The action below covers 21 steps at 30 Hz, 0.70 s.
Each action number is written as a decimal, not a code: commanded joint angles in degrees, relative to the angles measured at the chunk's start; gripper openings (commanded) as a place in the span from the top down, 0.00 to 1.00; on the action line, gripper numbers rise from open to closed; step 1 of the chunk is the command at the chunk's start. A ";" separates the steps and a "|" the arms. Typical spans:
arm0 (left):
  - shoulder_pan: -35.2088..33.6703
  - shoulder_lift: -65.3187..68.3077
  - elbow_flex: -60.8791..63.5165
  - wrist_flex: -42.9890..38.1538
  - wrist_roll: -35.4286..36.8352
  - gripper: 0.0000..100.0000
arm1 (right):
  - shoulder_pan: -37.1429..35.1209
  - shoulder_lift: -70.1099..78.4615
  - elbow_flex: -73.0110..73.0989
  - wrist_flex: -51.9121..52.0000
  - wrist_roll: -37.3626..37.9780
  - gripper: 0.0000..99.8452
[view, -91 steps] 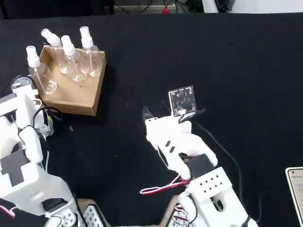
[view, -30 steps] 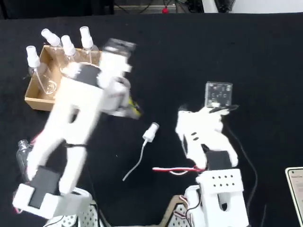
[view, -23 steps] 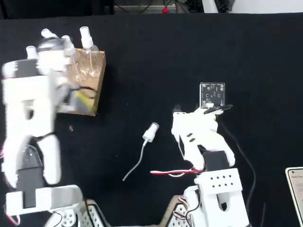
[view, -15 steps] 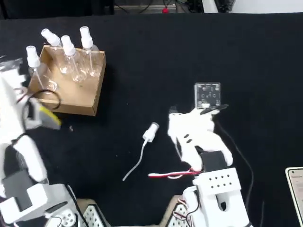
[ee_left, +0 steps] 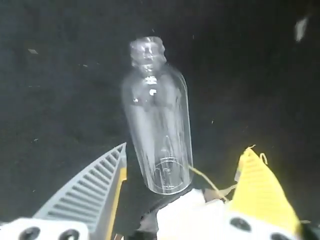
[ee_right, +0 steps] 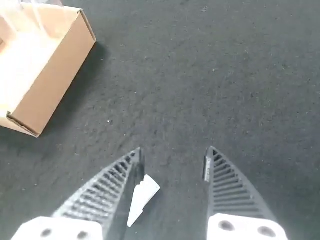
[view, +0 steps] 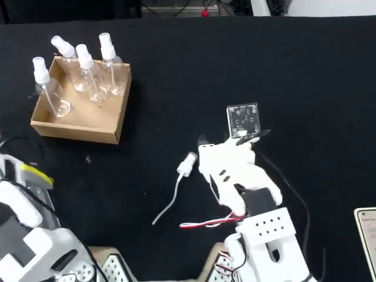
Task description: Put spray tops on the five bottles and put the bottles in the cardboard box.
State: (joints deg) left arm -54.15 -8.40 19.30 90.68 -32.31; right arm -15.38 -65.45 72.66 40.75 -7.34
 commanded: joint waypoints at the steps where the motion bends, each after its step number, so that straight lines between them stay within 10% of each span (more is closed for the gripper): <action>1: -1.63 -2.11 4.00 -5.80 -3.52 0.66 | -0.79 0.75 0.57 0.44 0.26 0.81; 12: -1.80 -2.11 16.48 -26.20 -7.03 0.67 | -0.79 0.84 0.66 0.35 0.26 0.81; 21: -1.54 -2.11 18.15 -26.99 -7.21 0.81 | -0.79 0.84 0.66 0.09 0.26 0.81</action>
State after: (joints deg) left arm -55.38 -8.40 37.67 63.96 -38.90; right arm -15.38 -65.45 73.80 40.75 -7.34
